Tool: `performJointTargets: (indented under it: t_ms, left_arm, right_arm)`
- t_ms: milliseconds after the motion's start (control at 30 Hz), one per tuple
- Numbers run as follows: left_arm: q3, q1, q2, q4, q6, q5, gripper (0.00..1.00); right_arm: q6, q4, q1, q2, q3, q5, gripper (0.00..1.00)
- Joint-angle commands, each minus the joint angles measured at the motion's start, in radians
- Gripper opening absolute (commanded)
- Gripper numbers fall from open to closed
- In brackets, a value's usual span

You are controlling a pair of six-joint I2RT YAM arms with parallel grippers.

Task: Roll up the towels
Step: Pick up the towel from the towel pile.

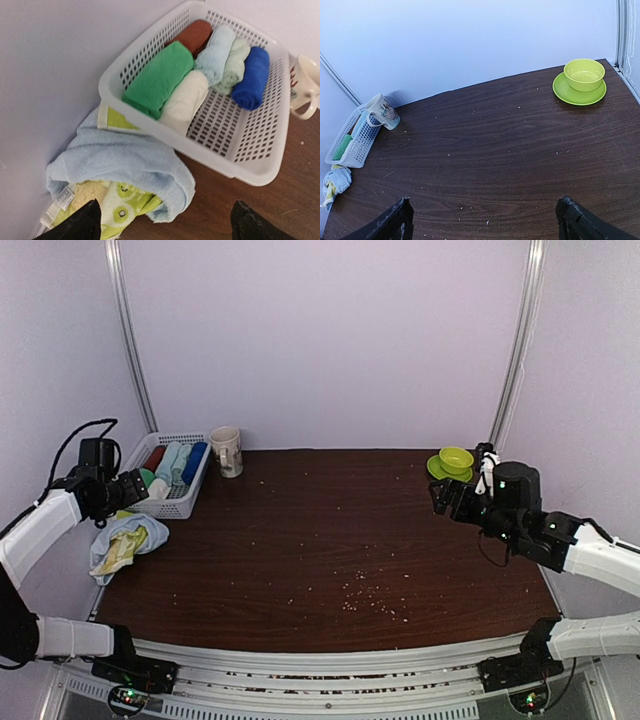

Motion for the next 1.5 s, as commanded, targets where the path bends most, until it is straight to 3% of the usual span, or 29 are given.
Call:
performJointTargets:
  t_ms: [0, 400, 733, 933, 1167, 1333, 1467]
  left_arm:
    - [-0.083, 0.001, 0.003, -0.025, -0.06, 0.006, 0.91]
    - [-0.177, 0.024, 0.134, 0.055, -0.051, -0.011, 0.73]
    - [-0.148, 0.062, 0.216, 0.055, -0.015, -0.034, 0.64]
    - [-0.132, 0.076, 0.265, 0.048, 0.016, -0.017, 0.53]
    - [-0.137, 0.077, 0.246, 0.053, 0.028, -0.035, 0.27]
    - [-0.127, 0.076, 0.234, 0.044, 0.045, -0.031, 0.0]
    - [-0.095, 0.076, 0.143, 0.0, 0.061, -0.056, 0.0]
  right_arm:
    - [-0.011, 0.029, 0.009, -0.025, -0.028, 0.009, 1.0]
    - [-0.002, 0.046, 0.009, -0.012, -0.048, 0.016, 1.0]
    - [0.001, 0.048, 0.01, -0.008, -0.054, 0.019, 1.0]
    - [-0.002, 0.046, 0.01, -0.017, -0.057, 0.025, 1.0]
    - [-0.004, 0.043, 0.01, -0.036, -0.06, 0.036, 1.0]
    - [-0.002, 0.045, 0.01, -0.038, -0.06, 0.036, 1.0]
    - [0.0, 0.05, 0.01, -0.032, -0.06, 0.031, 1.0]
